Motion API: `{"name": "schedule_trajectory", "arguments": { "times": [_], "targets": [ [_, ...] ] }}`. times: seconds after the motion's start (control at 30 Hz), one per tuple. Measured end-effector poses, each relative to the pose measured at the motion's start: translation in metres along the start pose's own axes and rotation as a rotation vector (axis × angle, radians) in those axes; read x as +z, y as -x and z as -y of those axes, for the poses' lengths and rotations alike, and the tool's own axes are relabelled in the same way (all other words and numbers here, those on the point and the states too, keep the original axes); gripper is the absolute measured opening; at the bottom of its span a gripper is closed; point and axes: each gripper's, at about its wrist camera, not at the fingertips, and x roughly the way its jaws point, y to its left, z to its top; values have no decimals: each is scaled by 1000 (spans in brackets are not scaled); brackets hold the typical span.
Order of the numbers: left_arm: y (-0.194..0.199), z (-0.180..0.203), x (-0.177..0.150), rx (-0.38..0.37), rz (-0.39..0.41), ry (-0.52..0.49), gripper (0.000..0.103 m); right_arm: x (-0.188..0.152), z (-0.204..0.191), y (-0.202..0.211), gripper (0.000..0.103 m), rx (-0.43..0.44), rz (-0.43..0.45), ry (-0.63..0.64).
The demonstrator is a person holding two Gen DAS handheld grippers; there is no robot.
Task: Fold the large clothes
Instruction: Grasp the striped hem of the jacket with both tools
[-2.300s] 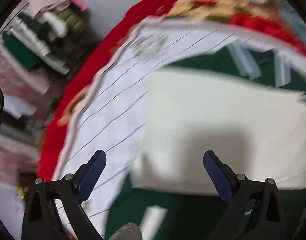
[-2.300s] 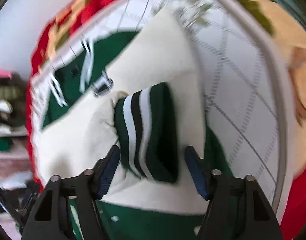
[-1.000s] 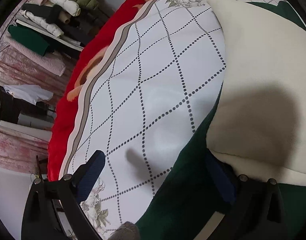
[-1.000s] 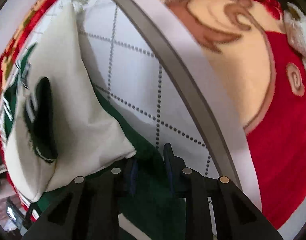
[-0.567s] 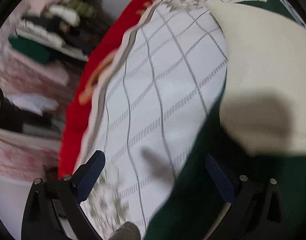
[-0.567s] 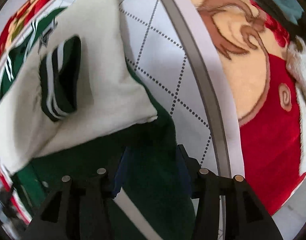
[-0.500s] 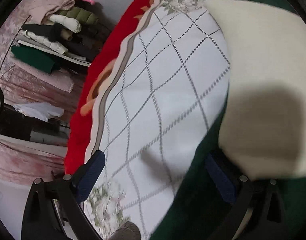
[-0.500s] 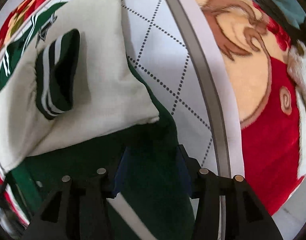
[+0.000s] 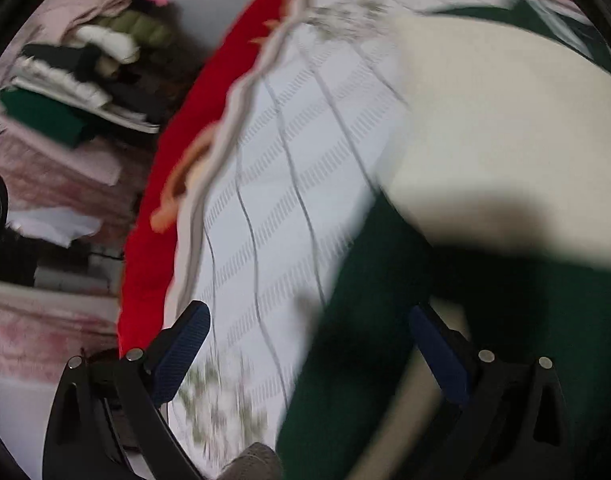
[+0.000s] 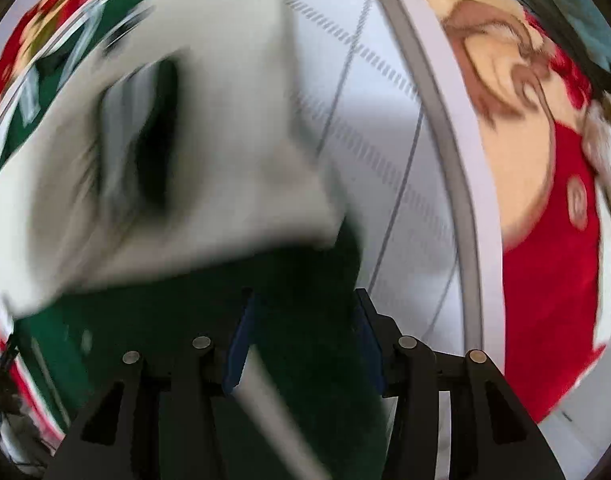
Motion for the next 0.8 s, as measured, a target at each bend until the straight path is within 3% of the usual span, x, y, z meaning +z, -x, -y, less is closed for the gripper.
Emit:
{"name": "schedule_trajectory", "arguments": {
  "times": [0.07,0.17,0.33,0.47,0.5,0.53,0.7,0.8],
  "targets": [
    [16,10,-40,-58,-46,-68,103,-38,-22,9,51,76,-43,27],
    [28,25,-85,-82,-98,-141,103,-97,-66,3,51,279,-166,58],
    [22,38,-134,-79,-171,-153,103,-163,-112,-59,51,576,-380,53],
    [18,38,-144,-71,-174,-141,103,-165,-155,-117,47,602,-475,38],
    [20,36,-143,-69,-170,-141,103,-174,-169,-132,19,601,-475,16],
    [23,36,-142,-71,-165,-139,103,-179,-176,-137,9,600,-475,11],
    [49,25,-136,-107,-126,-115,103,-183,-184,-103,7,521,-335,79],
    [54,36,-140,-121,-110,-138,103,-177,-169,-93,7,428,-312,91]
  ]
}}
